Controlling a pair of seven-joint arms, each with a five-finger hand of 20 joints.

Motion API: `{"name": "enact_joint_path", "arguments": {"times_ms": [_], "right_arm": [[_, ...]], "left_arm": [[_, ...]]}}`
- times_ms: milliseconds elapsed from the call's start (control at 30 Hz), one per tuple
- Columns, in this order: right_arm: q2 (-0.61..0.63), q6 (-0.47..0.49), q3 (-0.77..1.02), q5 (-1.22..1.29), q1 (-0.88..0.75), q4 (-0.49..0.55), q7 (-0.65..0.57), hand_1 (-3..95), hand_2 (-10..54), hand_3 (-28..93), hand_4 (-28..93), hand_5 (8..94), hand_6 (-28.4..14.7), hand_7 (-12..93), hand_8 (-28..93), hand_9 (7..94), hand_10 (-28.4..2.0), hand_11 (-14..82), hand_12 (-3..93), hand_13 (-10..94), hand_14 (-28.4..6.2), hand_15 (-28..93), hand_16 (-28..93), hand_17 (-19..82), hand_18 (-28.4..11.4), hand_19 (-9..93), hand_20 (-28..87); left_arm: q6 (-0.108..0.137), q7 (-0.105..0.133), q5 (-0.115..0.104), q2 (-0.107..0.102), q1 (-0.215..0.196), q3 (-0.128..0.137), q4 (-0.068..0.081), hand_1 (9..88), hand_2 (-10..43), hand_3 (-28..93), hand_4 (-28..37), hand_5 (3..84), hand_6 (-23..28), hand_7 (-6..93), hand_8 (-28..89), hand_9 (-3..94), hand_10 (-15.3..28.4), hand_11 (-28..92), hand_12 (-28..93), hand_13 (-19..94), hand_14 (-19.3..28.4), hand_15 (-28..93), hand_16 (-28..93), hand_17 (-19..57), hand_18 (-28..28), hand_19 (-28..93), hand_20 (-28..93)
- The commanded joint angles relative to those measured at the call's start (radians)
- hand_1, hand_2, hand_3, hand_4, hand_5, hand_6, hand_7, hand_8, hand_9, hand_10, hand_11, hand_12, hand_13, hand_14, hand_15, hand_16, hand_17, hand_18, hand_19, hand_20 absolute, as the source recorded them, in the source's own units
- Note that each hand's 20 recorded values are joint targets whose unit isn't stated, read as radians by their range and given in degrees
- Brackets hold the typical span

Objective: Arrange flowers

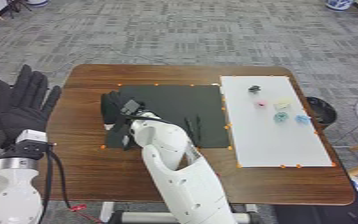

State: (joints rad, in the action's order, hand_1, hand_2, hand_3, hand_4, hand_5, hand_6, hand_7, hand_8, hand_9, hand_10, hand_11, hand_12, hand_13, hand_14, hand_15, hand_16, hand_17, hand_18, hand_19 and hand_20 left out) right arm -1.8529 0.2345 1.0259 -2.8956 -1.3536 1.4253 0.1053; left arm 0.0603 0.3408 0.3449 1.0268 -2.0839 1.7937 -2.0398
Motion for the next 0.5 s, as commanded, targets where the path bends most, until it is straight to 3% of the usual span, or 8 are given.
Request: {"name": "enact_joint_path", "arguments": {"times_ms": [33, 233, 400, 500], "right_arm": [[0.011, 0.018, 0.003, -0.064, -0.01, 0.0, 0.024, 55.2, -9.5, 86, -28, 75.4, 0.8, 20, 1, 80.4, -8.9, 9.8, 42.2, 73, -7.3, 75, 43, 33, -20.8, 76, 44], [0.017, 0.024, 0.013, -0.089, -0.017, -0.008, 0.026, 59.4, -9.5, 77, -28, 72.4, 0.4, 21, -1, 78.8, -8.6, 10.2, 41.1, 72, -7.4, 76, 41, 32, -20.6, 75, 44], [0.022, 0.056, 0.01, -0.084, -0.027, 0.004, 0.025, 59.7, -9.5, 76, -28, 71.4, 0.3, 21, -2, 78.0, -8.3, 10.0, 40.7, 71, -7.3, 76, 40, 32, -20.6, 75, 43], [0.023, 0.096, 0.01, -0.129, -0.031, 0.008, 0.039, 60.0, -9.5, 75, -28, 70.7, 0.2, 21, -2, 77.2, -8.5, 9.7, 40.3, 71, -7.1, 75, 41, 32, -20.3, 74, 43]], "left_arm": [[-0.026, -0.009, 0.003, -0.001, 0.007, -0.001, 0.006, 24.1, 16.3, 61, -28.3, 34.1, 3.1, 3.5, -9, 30.4, 4.9, 10, 4, 25, 1.2, 9, -11, 1.8, 8.0, 21, 9], [-0.027, -0.008, 0.004, 0.005, 0.001, 0.008, 0.006, 24.2, 16.1, 62, -28.3, 35.2, 5.1, 2.8, -8, 29.6, 8.1, 10, 5, 24, 3.4, 8, -9, -0.3, 8.8, 25, 8], [-0.024, -0.012, 0.003, 0.011, -0.006, 0.011, 0.005, 24.2, 16.1, 63, -28.3, 35.4, 5.1, 2.8, -8, 29.6, 8.3, 10, 5, 24, 3.7, 8, -8, -0.8, 9.0, 26, 7], [-0.026, -0.006, -0.015, 0.009, -0.009, 0.012, 0.004, 24.3, 16.1, 63, -28.3, 35.5, 5.4, 2.8, -8, 29.5, 8.5, 10, 5, 24, 4.1, 7, -8, -1.2, 9.1, 27, 7]]}}
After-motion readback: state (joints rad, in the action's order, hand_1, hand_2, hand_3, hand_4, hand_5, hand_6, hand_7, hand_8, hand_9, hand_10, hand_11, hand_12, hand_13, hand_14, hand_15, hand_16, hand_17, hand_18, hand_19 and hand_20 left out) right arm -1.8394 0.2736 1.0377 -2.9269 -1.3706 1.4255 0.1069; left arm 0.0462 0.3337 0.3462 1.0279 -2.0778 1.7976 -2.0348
